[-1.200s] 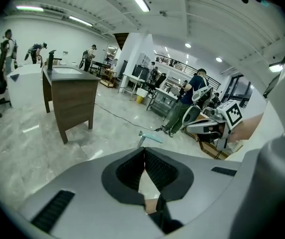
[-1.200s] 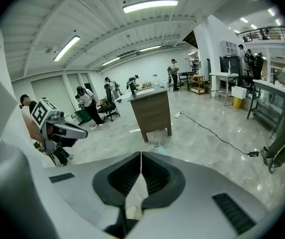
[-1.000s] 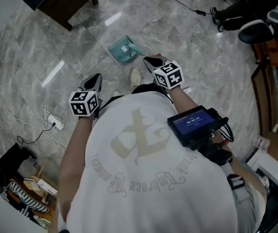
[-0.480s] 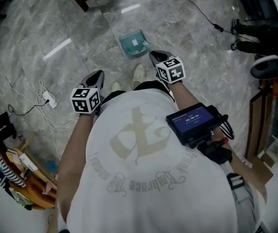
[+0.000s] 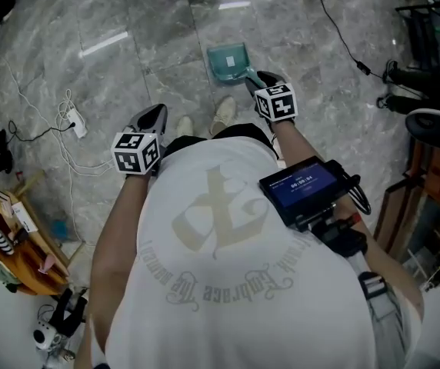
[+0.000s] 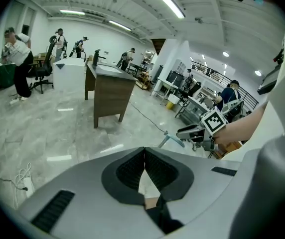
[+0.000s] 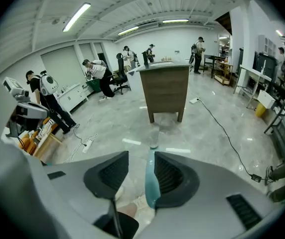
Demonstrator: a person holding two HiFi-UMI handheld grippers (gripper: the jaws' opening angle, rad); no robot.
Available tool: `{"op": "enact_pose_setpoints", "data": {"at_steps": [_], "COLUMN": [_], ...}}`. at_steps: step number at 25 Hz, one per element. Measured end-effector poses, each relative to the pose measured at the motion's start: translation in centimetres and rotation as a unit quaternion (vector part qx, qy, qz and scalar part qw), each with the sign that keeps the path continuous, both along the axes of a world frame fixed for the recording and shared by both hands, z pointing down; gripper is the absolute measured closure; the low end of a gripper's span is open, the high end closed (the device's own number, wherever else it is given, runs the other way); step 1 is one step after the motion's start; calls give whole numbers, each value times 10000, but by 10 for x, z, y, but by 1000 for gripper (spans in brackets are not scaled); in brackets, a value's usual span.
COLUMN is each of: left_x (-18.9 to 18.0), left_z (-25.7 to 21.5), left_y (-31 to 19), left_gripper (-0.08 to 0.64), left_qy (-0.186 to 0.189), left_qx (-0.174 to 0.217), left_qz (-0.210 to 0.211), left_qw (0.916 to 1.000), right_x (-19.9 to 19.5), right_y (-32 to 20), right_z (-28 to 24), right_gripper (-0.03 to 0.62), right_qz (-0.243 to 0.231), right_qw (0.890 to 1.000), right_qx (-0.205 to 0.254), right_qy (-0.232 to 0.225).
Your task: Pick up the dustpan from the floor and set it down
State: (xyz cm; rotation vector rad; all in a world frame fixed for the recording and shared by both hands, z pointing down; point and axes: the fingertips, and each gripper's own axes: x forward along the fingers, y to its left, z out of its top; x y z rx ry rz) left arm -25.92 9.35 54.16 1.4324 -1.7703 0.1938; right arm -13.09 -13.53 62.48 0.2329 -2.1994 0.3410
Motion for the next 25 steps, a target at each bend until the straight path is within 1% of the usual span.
{"op": "enact_pose_setpoints", "data": {"at_steps": [2,5,8,12,14,18,25], "left_x": [-7,-19,-29,-41,-43,-40,-34], "left_z": [7,31,44,64,66,59,44], "left_y": [-1,-10,-17,-11,-6,3,16], "left_gripper": [547,546,547,548,548,547,548], "left_qy": [60,129,134,141,147,130,45], "left_qx": [-95,-276,-312,-377,-424,-505,-563], "left_qz": [-180,-455,-565,-684,-775,-967,-1302], "left_qw": [9998,9985,9978,9968,9960,9939,9899], "right_x": [-10,-27,-37,-51,-54,-49,-45], "right_y": [-10,-32,-44,-38,-37,-43,-48], "right_z": [15,50,73,112,123,130,141], "right_gripper": [415,407,400,394,391,390,390], "right_qz": [-132,-333,-432,-530,-495,-315,-504], "right_qw": [9998,9988,9978,9958,9952,9942,9911], "right_qx": [-21,-97,-122,-252,-338,-446,-406], "right_qy": [157,351,490,707,778,921,1166]}}
